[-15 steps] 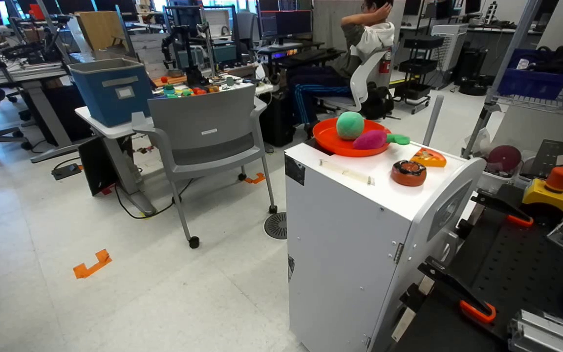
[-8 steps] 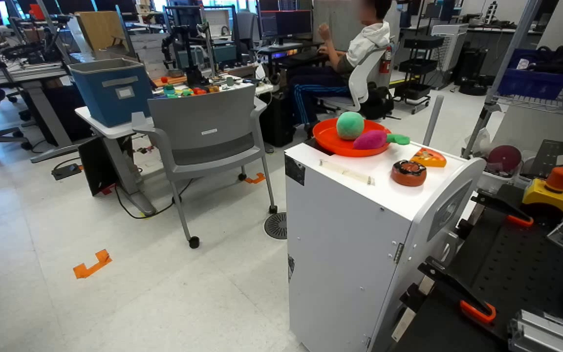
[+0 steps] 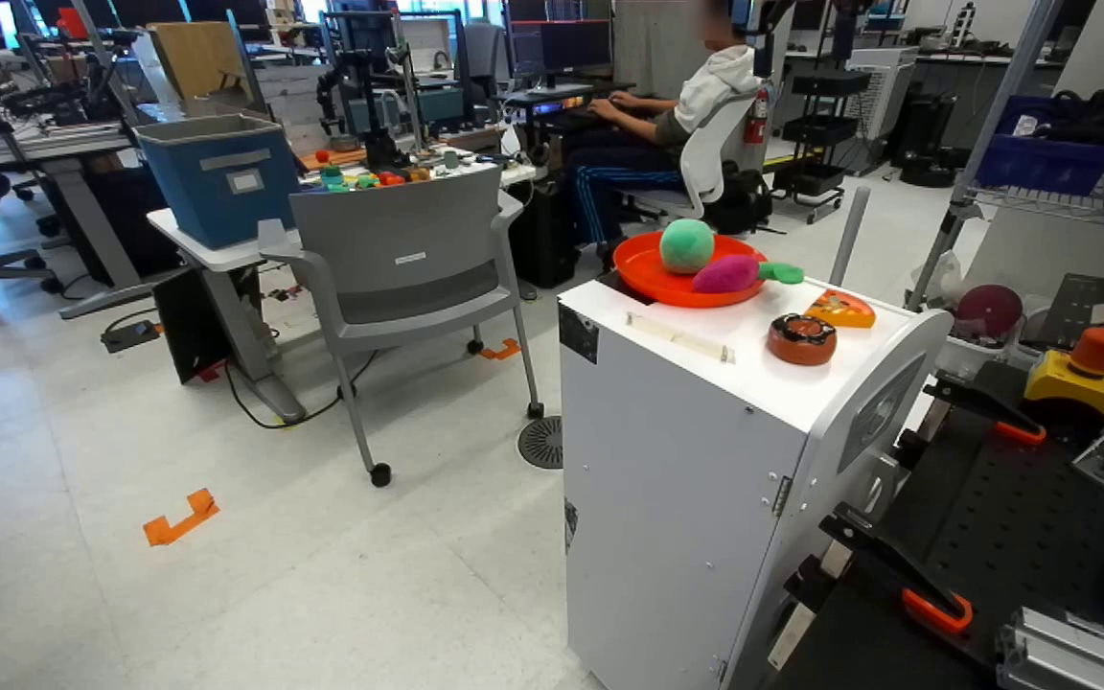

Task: Remove the beetroot plushie from the orange plate

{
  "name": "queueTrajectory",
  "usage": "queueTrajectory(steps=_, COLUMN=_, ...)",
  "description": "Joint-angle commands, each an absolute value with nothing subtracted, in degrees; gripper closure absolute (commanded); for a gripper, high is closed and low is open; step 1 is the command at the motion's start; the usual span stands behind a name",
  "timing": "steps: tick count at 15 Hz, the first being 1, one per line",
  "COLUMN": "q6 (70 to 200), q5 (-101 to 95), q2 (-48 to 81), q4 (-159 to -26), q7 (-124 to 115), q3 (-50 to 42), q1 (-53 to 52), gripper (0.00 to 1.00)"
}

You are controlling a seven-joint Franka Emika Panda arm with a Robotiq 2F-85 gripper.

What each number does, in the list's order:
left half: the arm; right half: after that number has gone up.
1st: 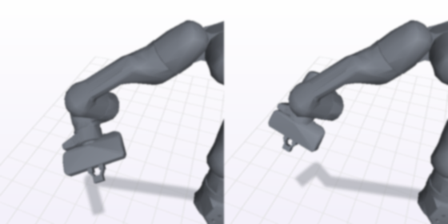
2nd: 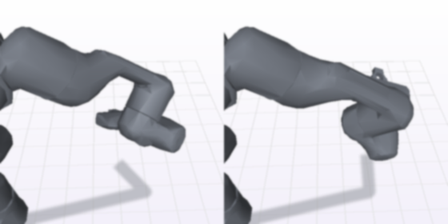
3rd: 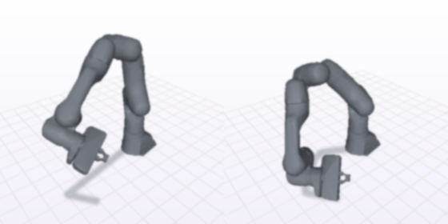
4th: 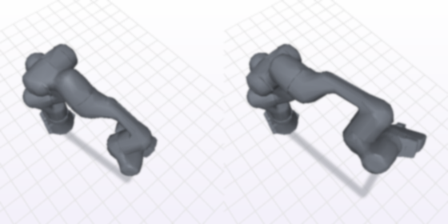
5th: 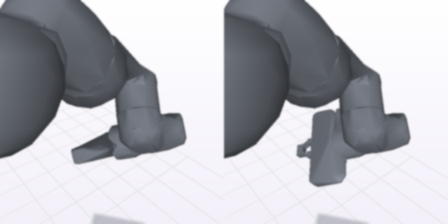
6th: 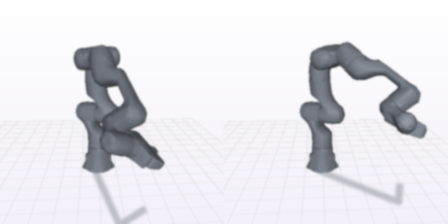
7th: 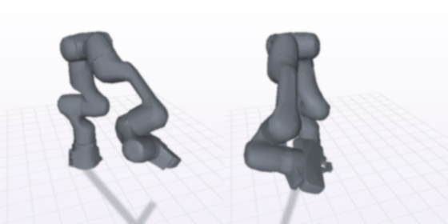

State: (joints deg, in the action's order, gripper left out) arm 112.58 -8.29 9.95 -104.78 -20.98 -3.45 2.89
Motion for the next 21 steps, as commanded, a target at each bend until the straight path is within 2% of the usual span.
queueTrajectory(steps=1, q6=113.6, q5=-7.0, q2=10.4, q4=-103.4, q7=-17.3, q3=-3.2, q1=2.3, gripper=0.00)
queueTrajectory(steps=10, q6=112.6, q5=-2.4, q2=9.9, q4=-102.8, q7=-11.2, q3=-2.7, q1=2.1, gripper=0.00)
queueTrajectory(steps=13, q6=106.4, q5=-1.8, q2=9.1, q4=-102.5, q7=-8.5, q3=-2.7, q1=2.5, gripper=0.00)
queueTrajectory(steps=14, q6=110.3, q5=-2.1, q2=9.7, q4=-103.2, q7=-10.9, q3=-2.7, q1=2.1, gripper=0.00)
queueTrajectory(steps=18, q6=107.6, q5=-1.8, q2=9.1, q4=-103.6, q7=-10.8, q3=-2.8, q1=2.3, gripper=0.00)
queueTrajectory(steps=21, q6=111.2, q5=-6.5, q2=6.2, q4=-108.5, q7=-15.4, q3=-2.5, q1=0.7, gripper=0.00)
